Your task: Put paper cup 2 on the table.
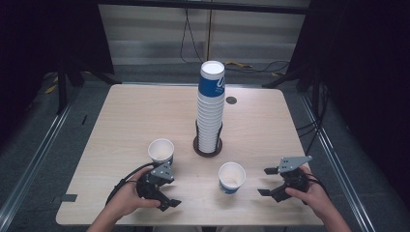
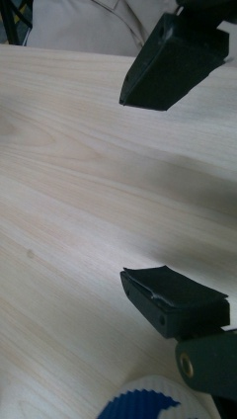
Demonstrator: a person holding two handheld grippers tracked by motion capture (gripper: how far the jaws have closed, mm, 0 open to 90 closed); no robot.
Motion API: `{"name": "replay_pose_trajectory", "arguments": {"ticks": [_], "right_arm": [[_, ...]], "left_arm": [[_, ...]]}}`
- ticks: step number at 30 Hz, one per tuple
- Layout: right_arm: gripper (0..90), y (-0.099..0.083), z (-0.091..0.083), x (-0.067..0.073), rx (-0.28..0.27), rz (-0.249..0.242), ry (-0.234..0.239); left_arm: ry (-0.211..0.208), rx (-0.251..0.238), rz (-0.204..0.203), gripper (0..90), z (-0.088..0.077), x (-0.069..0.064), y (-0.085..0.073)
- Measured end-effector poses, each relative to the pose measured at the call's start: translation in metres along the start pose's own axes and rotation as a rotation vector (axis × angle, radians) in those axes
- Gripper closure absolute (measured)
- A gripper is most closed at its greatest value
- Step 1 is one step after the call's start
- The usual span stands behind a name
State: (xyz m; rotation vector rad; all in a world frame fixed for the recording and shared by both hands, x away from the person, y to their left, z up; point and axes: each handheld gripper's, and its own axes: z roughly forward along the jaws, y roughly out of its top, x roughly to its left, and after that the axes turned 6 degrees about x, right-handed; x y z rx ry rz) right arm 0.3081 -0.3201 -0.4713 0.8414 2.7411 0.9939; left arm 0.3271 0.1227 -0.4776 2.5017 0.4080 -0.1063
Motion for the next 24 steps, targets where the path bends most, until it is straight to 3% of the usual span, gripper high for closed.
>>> {"name": "replay_pose_trajectory", "arguments": {"ticks": [12, 13, 14, 19, 24], "right_arm": [[16.3, -0.002, -0.003, 0.000, -0.005, -0.005, -0.023], [16.4, -0.002, -0.003, 0.000, -0.002, -0.006, -0.027], [16.4, -0.002, -0.003, 0.000, 0.000, -0.008, -0.030], [16.4, -0.003, -0.005, 0.000, -0.010, -0.008, -0.031], [16.4, -0.003, -0.005, 0.000, -0.010, -0.011, -0.037]], "left_arm": [[0.024, -0.012, -0.021, 16.6, -0.012, 0.008, -0.027], [0.024, -0.003, -0.009, 16.6, -0.014, 0.009, -0.029], [0.018, -0.023, -0.029, 16.6, -0.014, 0.009, -0.031], [0.025, -0.022, -0.024, 16.6, -0.020, 0.013, -0.040], [0.031, -0.046, -0.047, 16.5, -0.025, 0.019, -0.049]]}}
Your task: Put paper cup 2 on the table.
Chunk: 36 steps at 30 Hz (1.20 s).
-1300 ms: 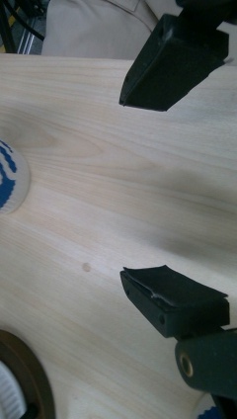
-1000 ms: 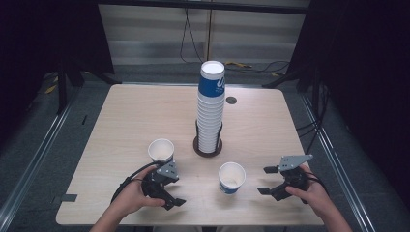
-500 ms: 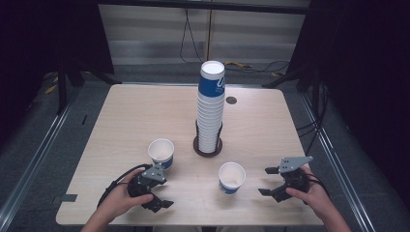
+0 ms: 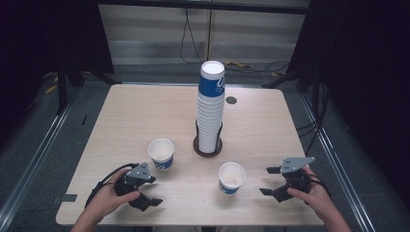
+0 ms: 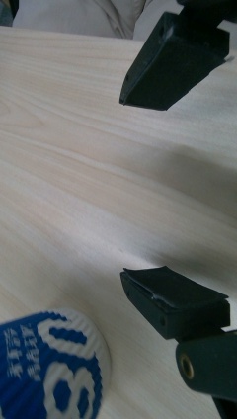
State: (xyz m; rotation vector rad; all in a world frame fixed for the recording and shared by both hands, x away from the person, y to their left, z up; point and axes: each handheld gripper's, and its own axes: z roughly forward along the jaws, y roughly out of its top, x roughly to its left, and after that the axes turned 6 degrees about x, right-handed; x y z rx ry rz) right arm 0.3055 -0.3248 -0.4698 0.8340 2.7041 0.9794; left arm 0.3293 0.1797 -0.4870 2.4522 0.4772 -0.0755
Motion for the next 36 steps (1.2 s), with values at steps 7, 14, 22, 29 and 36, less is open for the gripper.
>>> {"name": "replay_pose_trajectory", "arguments": {"ticks": [7, 14, 22, 29, 36], "right_arm": [[16.3, 0.000, 0.000, 0.001, -0.002, -0.007, 0.003], [16.3, -0.001, 0.001, 0.001, -0.001, -0.010, -0.005], [16.3, -0.003, 0.001, 0.001, 0.004, -0.009, -0.009], [16.3, -0.003, 0.002, -0.001, 0.011, -0.010, -0.019], [16.3, -0.006, 0.002, -0.002, 0.013, -0.013, -0.029]], "left_arm": [[0.033, -0.020, -0.024, 16.5, -0.008, 0.010, -0.013], [0.056, -0.025, -0.040, 16.4, -0.012, 0.017, -0.021], [0.076, -0.038, -0.043, 16.4, -0.017, 0.020, -0.027], [0.095, -0.044, -0.063, 16.4, -0.022, 0.023, -0.036], [0.119, -0.054, -0.091, 16.4, -0.026, 0.028, -0.044]]}}
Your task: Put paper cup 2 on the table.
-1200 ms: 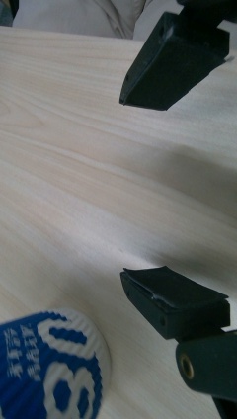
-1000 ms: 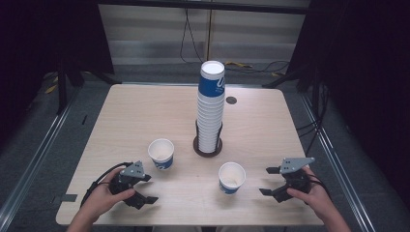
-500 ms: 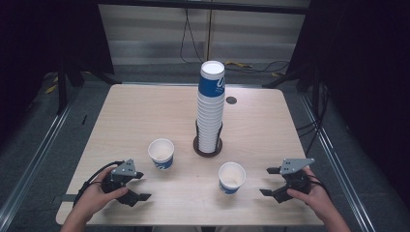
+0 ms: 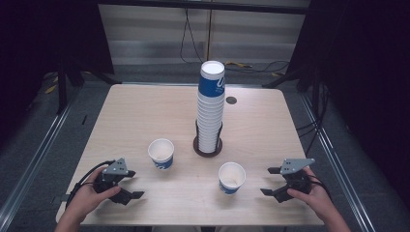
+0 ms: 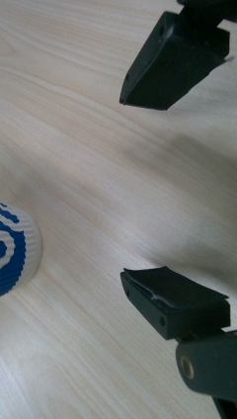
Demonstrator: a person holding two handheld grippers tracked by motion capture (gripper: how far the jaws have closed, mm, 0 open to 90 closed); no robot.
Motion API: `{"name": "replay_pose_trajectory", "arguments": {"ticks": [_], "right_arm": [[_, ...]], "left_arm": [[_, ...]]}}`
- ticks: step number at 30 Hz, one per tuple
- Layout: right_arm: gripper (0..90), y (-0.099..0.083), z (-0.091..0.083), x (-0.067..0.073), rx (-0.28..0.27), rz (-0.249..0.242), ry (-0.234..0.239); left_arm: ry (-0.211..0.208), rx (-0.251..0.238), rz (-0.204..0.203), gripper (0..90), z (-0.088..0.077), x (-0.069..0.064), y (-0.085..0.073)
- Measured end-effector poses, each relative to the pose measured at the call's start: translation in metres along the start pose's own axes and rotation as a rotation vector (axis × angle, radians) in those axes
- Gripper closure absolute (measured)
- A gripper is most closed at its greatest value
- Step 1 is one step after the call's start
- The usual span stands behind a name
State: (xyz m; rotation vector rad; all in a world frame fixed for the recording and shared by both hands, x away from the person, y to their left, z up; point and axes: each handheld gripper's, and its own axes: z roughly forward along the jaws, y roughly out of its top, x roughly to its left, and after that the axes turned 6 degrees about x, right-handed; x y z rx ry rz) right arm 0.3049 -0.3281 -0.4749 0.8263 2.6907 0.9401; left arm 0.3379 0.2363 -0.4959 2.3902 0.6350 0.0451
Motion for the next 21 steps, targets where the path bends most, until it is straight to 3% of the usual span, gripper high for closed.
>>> {"name": "replay_pose_trajectory", "arguments": {"ticks": [1, 9, 21], "right_arm": [[16.3, -0.001, 0.000, 0.000, 0.005, -0.002, -0.003], [16.3, -0.005, 0.001, -0.001, 0.025, 0.004, -0.014], [16.3, -0.010, 0.003, -0.003, 0.040, 0.009, -0.037]], "left_arm": [[0.007, 0.017, 0.012, 16.4, -0.001, 0.001, -0.001], [0.038, 0.005, -0.007, 16.4, -0.005, 0.006, -0.006], [0.048, 0.011, -0.019, 16.4, -0.004, 0.010, -0.012]]}}
